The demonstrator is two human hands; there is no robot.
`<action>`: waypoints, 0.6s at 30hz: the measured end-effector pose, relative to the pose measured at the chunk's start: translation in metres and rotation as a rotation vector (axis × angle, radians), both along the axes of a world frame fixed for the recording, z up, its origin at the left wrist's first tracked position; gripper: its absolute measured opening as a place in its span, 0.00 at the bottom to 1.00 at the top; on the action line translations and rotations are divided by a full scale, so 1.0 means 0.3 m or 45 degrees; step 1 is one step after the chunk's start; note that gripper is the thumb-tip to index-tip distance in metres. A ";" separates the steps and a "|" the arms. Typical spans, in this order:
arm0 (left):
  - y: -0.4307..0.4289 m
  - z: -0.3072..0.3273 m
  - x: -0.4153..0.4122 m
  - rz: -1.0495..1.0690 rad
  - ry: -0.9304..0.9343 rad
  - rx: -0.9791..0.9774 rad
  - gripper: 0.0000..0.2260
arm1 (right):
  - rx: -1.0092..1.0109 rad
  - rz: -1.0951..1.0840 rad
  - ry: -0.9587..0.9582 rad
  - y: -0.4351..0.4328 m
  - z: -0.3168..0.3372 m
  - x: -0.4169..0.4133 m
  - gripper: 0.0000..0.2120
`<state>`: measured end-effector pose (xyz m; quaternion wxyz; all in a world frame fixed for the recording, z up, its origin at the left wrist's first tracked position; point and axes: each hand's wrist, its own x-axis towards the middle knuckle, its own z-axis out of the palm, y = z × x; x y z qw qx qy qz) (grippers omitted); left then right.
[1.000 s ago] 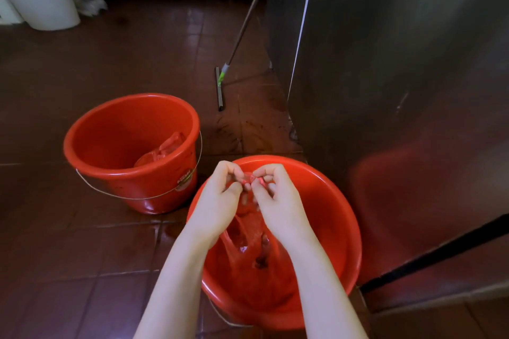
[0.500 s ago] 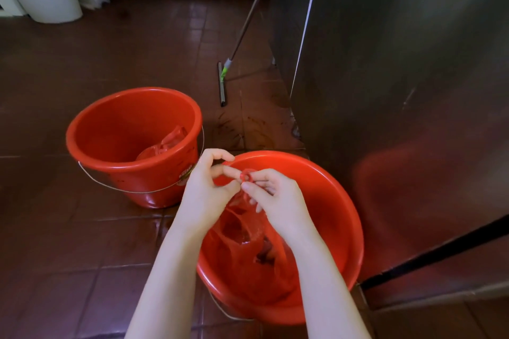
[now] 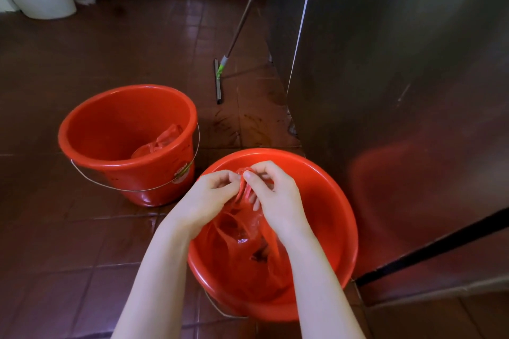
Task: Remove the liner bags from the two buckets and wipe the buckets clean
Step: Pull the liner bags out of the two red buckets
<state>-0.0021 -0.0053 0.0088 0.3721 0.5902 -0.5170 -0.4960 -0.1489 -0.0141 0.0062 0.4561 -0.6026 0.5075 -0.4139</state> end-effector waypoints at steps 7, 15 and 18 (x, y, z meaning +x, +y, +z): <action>0.007 -0.005 -0.019 -0.090 0.138 0.125 0.15 | 0.068 -0.175 -0.050 -0.038 -0.021 -0.037 0.04; 0.015 -0.003 -0.051 -0.233 0.132 0.010 0.14 | 0.181 -0.202 0.097 -0.061 -0.052 -0.039 0.04; 0.012 -0.019 -0.034 -0.220 -0.130 -0.201 0.17 | 0.181 -0.205 0.148 -0.062 -0.044 -0.053 0.03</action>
